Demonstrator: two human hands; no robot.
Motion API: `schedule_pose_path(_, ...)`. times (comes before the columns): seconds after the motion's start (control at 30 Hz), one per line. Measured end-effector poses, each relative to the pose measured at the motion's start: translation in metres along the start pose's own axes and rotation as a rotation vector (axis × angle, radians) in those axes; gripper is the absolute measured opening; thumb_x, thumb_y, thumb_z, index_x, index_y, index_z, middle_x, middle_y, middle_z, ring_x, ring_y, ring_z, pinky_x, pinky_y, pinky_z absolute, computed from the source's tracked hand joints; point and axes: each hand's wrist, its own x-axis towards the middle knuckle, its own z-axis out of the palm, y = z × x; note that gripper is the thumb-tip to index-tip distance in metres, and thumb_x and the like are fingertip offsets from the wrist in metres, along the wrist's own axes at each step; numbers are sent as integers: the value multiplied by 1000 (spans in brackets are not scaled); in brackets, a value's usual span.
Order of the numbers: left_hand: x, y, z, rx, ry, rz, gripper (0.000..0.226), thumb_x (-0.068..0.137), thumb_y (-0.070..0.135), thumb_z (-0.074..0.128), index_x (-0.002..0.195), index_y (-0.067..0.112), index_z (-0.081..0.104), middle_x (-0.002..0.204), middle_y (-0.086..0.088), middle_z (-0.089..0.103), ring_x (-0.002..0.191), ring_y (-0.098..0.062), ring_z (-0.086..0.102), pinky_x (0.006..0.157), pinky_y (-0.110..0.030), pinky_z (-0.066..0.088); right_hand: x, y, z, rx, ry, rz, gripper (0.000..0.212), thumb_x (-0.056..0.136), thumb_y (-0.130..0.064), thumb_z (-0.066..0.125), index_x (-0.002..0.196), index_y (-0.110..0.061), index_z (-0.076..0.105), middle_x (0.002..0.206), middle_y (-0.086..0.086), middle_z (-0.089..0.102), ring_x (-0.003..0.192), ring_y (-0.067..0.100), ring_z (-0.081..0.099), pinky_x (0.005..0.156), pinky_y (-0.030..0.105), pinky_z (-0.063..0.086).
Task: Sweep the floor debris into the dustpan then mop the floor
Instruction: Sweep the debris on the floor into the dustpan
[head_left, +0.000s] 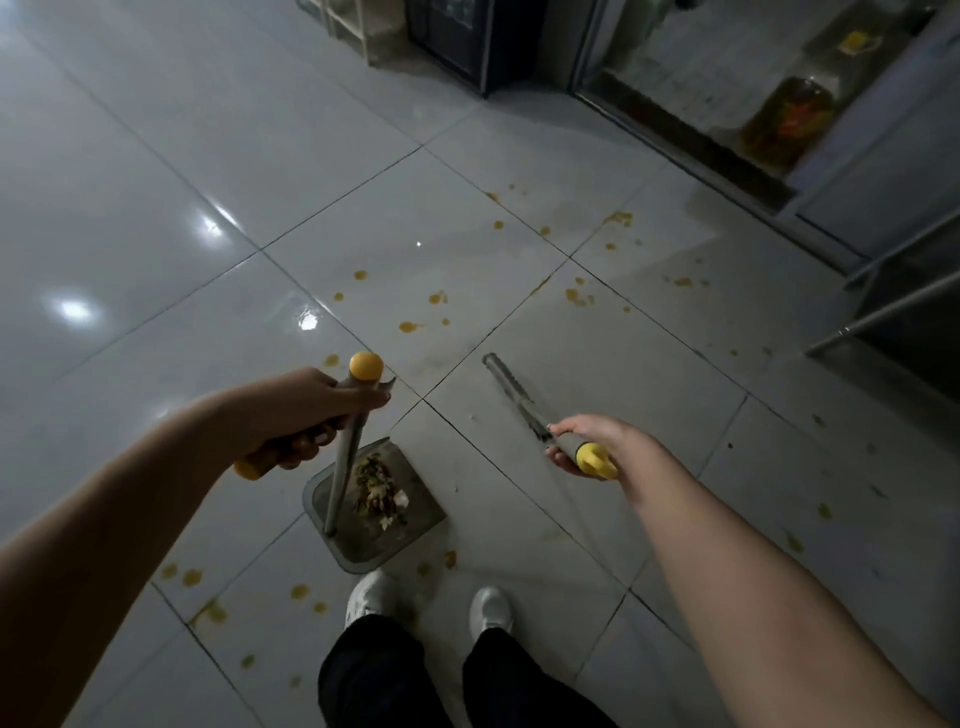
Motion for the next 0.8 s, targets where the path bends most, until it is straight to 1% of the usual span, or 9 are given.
schedule_pose_path(0.1,-7,-5,16,-50,35,-4,44,82,52,60,62,12,53,38,5,41,31,-7,35,32,-18,32,11,-1,-11,-13,23,-32,19,99,-14,46,85,-1,48,42,11,61,28,14,55,30,17,44)
schedule_pose_path(0.23,-9,-9,25,-71,82,-4,46,81,54,61,63,12,52,37,7,41,31,-8,35,34,-17,33,22,-4,-15,-18,43,-48,27,100,-13,44,78,2,46,39,13,59,26,14,54,29,17,44)
schedule_pose_path(0.33,-4,-14,29,-59,77,-11,48,80,56,60,63,11,49,37,7,41,31,-9,35,35,-17,33,29,-8,-12,-3,49,-57,26,100,-11,43,78,2,46,40,13,59,26,15,54,29,18,44)
schedule_pose_path(0.47,4,-23,33,-54,62,-24,48,81,55,59,65,11,50,34,9,41,29,-8,35,35,-15,33,46,-15,-15,9,75,-42,20,100,-10,44,82,-2,46,50,14,59,24,16,52,27,17,42)
schedule_pose_path(0.6,10,-21,33,-46,65,7,47,81,55,59,68,10,53,33,10,41,28,-8,36,35,-15,34,62,-15,-20,-29,89,-22,19,100,-11,42,83,-4,45,57,14,54,22,14,45,28,14,40)
schedule_pose_path(0.7,15,-22,32,-39,67,6,48,80,57,59,69,10,55,37,8,42,30,-8,38,36,-17,37,68,-10,-18,-115,91,2,21,100,-14,43,81,-5,44,44,11,52,22,12,45,28,14,39)
schedule_pose_path(0.73,17,-22,33,-34,69,3,48,80,57,59,69,10,55,38,7,43,30,-9,38,36,-17,37,68,-8,-16,-128,91,7,22,100,-18,45,81,-6,44,43,11,52,22,12,45,28,14,40)
schedule_pose_path(0.8,18,-24,34,-30,77,-2,49,80,58,60,68,11,55,37,7,43,29,-9,38,36,-17,37,67,2,-6,-111,104,-4,23,100,-25,46,85,-8,43,58,12,50,22,12,45,30,15,41)
